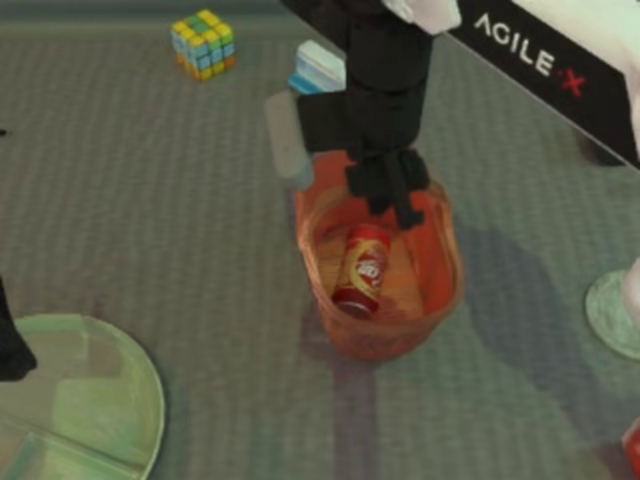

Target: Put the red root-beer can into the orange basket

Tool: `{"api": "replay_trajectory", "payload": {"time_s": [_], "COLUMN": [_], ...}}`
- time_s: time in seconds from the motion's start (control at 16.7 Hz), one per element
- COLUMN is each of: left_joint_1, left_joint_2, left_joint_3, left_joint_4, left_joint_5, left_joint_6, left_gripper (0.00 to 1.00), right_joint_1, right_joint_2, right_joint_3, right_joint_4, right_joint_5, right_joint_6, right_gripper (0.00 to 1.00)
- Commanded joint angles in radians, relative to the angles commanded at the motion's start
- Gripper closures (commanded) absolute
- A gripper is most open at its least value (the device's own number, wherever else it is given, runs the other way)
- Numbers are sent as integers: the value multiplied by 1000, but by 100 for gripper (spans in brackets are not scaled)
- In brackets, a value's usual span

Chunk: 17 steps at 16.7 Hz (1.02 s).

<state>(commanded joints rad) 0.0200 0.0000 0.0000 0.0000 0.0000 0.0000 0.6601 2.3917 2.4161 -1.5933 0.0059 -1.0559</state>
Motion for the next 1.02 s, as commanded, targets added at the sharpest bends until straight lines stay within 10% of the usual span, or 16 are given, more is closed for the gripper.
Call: {"api": "replay_trajectory", "payload": {"time_s": [1.02], "left_joint_1": [0], "left_joint_2": [0], "left_joint_3": [0], "left_joint_4": [0], "left_joint_5": [0], "left_joint_6": [0], "left_gripper": [0], "right_joint_1": [-2], "right_joint_2": [8], "right_joint_3": [17], "right_joint_4": [-15], "right_joint_5": [0], "right_joint_6": [-2], "right_gripper": [100]}}
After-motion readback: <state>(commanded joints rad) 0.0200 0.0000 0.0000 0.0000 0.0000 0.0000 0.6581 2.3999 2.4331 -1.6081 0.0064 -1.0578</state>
